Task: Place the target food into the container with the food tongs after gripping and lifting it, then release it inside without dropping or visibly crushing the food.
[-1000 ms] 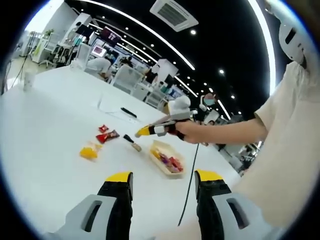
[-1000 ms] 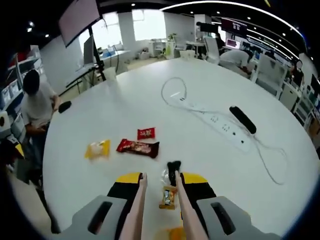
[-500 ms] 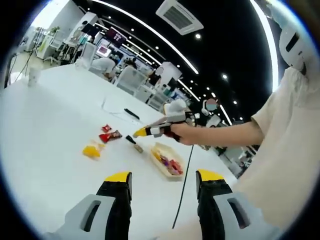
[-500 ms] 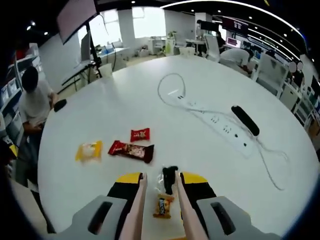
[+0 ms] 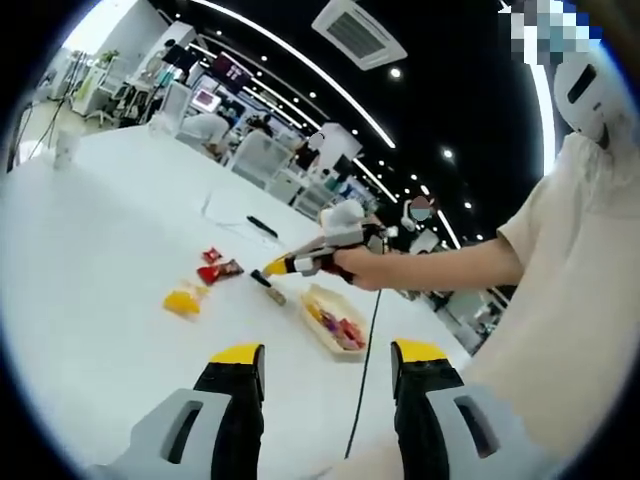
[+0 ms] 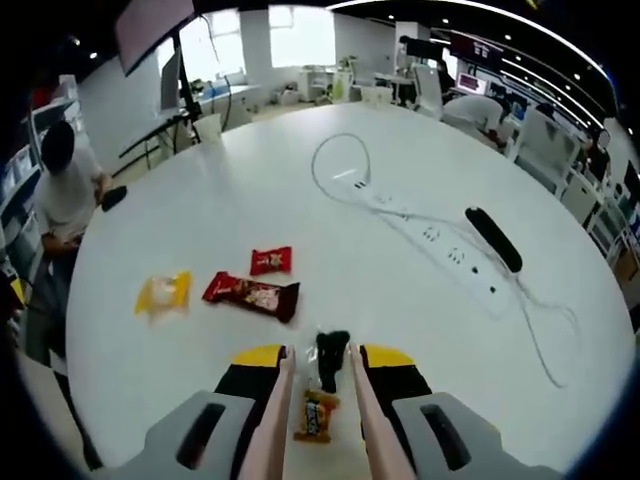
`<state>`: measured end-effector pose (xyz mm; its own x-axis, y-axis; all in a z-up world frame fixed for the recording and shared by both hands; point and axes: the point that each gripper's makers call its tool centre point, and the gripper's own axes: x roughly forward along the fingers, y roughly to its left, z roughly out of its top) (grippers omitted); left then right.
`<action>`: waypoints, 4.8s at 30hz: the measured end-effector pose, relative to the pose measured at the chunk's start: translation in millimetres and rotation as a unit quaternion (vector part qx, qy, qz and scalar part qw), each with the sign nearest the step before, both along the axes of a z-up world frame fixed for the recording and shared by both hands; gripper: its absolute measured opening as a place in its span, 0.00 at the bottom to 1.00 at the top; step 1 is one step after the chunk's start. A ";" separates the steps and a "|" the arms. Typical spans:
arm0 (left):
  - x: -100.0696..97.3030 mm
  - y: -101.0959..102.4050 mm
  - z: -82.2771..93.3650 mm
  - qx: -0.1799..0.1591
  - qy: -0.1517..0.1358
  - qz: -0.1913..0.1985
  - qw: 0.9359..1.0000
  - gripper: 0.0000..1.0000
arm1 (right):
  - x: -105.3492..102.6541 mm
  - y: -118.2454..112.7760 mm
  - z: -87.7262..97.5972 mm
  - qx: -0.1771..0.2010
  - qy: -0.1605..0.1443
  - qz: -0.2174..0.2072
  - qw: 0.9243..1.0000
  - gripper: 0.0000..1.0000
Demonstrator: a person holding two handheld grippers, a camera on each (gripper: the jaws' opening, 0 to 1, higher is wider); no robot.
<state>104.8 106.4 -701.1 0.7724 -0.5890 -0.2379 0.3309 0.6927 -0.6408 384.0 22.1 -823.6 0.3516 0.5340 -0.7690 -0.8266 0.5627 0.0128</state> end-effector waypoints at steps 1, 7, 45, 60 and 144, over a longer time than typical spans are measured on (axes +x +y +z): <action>0.1 0.6 -0.6 0.000 0.001 0.001 1.000 0.50 | 1.1 1.4 -1.8 0.000 0.000 0.000 1.000 0.28; 0.8 3.6 -2.4 -0.005 0.006 0.010 1.000 0.51 | 4.2 0.6 -10.6 -0.013 0.001 0.011 1.000 0.27; 4.5 4.0 -3.1 -0.011 0.008 0.008 1.000 0.51 | 2.2 5.3 -24.8 -0.053 -0.011 0.034 0.998 0.18; -0.9 11.4 1.0 -0.015 0.002 0.028 0.999 0.50 | 4.6 9.8 1.7 -0.014 -0.018 0.022 1.000 0.18; -32.8 -40.7 29.3 -0.002 -0.045 -0.037 0.998 0.49 | -64.7 -114.9 90.0 0.060 -0.056 -0.093 0.992 0.19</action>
<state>72.0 65.8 -671.9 0.7443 -0.6464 -0.1676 0.4378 0.6619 -0.6084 319.2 -92.8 -733.5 0.5316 0.5372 -0.6549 -0.7091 0.7051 0.0027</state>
